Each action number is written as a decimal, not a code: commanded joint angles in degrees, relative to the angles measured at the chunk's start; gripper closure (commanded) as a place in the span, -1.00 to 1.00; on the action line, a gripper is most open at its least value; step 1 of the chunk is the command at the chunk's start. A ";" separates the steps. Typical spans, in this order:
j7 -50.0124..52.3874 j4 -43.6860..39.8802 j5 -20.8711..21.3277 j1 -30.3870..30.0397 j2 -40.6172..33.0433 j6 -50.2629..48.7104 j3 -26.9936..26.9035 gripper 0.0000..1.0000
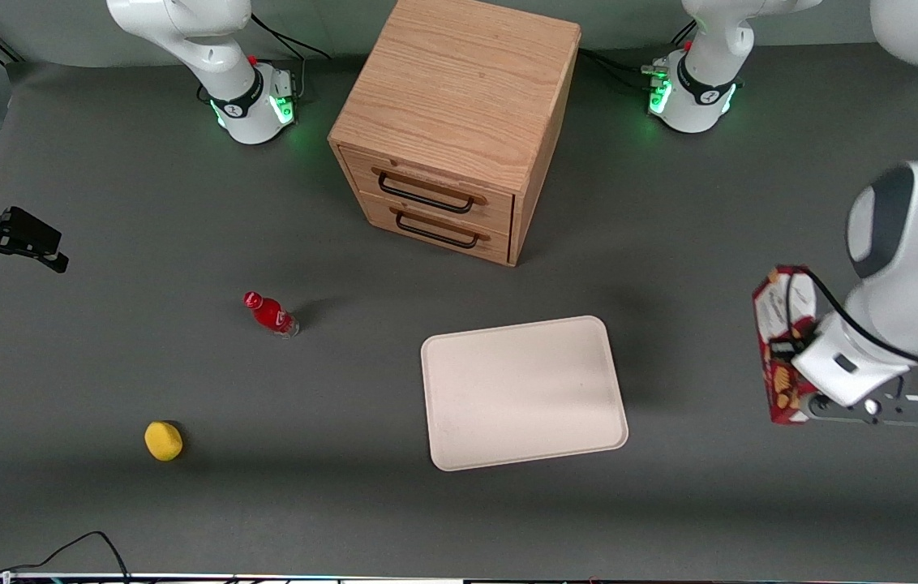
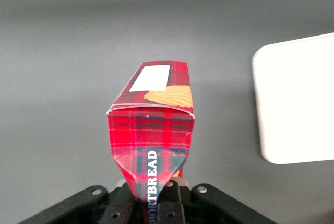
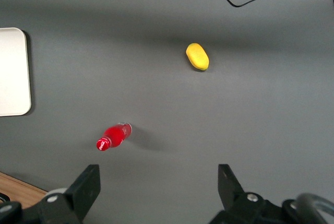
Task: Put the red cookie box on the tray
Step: 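Carry the held box over the cream tray and lower it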
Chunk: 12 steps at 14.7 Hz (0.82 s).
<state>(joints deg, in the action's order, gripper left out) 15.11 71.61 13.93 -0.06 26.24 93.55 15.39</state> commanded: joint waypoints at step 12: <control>27.51 -12.28 -8.04 14.03 25.33 5.67 1.13 1.00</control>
<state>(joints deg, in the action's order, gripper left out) 40.42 62.52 6.58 12.21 48.88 98.93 16.81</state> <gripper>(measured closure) 0.912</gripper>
